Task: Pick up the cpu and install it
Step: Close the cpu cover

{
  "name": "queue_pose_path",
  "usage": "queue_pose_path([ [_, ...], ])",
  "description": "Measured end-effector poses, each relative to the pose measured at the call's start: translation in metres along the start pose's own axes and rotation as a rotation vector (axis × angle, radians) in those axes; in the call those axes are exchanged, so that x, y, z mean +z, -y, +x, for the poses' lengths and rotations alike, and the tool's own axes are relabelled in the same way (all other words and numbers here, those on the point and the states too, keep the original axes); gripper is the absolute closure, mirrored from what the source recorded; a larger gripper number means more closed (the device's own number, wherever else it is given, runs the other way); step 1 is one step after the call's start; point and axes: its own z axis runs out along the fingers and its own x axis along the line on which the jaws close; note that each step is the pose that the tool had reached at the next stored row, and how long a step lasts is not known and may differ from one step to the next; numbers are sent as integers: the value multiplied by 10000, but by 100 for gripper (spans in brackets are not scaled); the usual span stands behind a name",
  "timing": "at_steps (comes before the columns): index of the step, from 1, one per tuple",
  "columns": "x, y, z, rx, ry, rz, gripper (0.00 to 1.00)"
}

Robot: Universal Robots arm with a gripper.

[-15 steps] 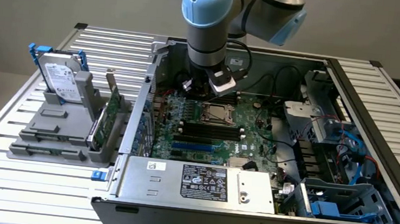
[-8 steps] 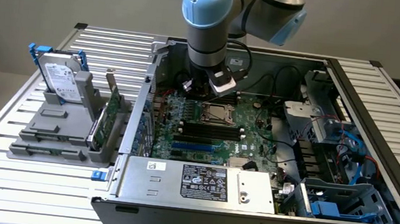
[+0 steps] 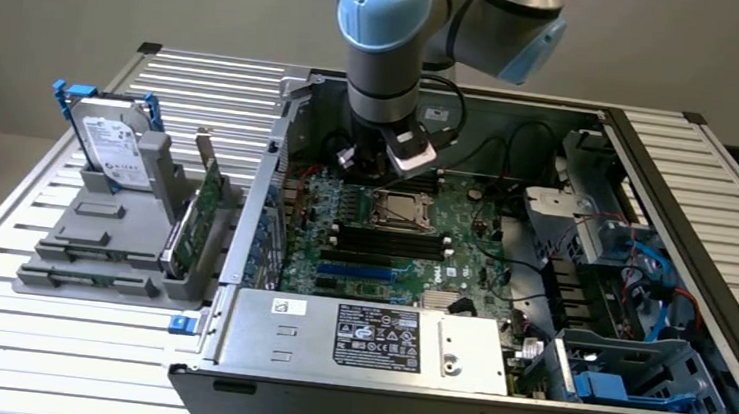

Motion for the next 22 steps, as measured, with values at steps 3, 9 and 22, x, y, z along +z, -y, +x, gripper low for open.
queue_pose_path([
  [3, -4, 6, 3, 27, 76, 39, 89],
  [9, -44, 27, 0, 41, 116, 62, 89],
  [22, -61, 28, 9, 43, 112, 71, 89],
])
